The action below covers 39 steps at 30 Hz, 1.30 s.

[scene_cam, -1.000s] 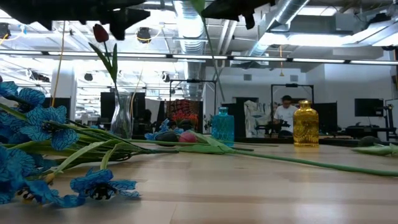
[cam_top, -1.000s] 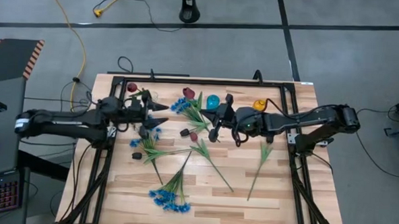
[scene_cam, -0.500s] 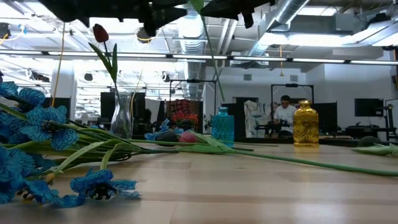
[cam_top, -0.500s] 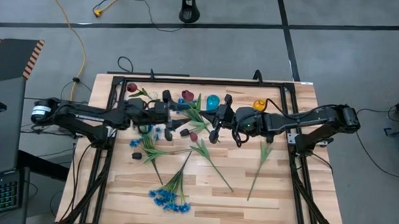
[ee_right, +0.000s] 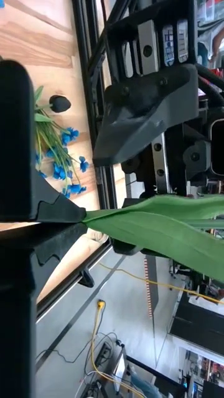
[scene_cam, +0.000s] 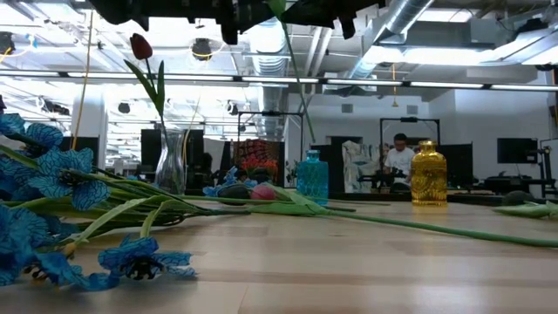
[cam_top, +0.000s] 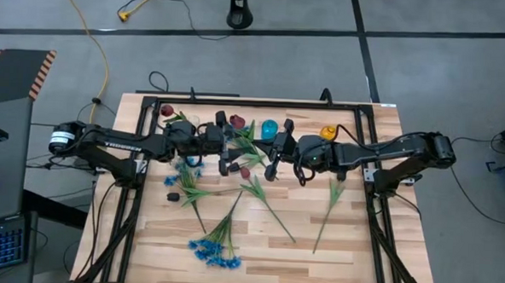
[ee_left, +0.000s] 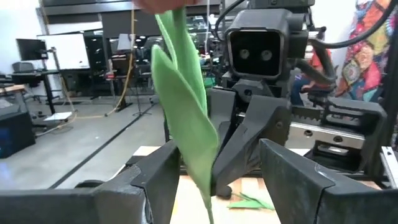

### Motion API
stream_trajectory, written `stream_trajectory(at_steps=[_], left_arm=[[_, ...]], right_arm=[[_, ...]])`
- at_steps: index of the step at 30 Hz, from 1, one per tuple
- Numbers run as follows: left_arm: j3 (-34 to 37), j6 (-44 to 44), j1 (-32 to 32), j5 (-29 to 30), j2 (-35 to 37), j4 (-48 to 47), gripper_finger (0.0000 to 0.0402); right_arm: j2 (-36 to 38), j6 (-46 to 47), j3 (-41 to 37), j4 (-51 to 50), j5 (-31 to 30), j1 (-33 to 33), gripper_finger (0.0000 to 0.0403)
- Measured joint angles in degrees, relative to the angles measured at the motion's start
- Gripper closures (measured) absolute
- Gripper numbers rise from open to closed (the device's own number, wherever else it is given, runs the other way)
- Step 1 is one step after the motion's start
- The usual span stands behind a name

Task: Sort flowers into vase by color
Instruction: Put the right red flower into the transparent vase

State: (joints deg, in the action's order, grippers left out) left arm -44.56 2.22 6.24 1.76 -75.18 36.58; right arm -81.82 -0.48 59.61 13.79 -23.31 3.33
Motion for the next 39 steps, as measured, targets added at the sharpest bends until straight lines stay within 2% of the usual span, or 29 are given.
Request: stream_trajectory(at_steps=[14, 25, 31, 39], left_arm=[[0.0, -0.07, 0.0, 0.62, 0.04, 0.11, 0.0328], [0.0, -0.07, 0.0, 0.68, 0.04, 0.22, 0.0365], [0.0, 0.21, 0.0, 0.63, 0.09, 0.22, 0.0368], [0.0, 1.51, 0.16, 1.03, 4.52, -2.22, 0.0368]], right_arm=[[0.0, 0.01, 0.0, 0.92, -0.02, 0.0, 0.0375], [0.0, 0.01, 0.0, 0.89, -0.02, 0.0, 0.0368], [0.0, 0.01, 0.0, 1.11, -0.05, 0.0, 0.033], [0.0, 0.01, 0.0, 1.42, -0.12, -0.02, 0.0248]])
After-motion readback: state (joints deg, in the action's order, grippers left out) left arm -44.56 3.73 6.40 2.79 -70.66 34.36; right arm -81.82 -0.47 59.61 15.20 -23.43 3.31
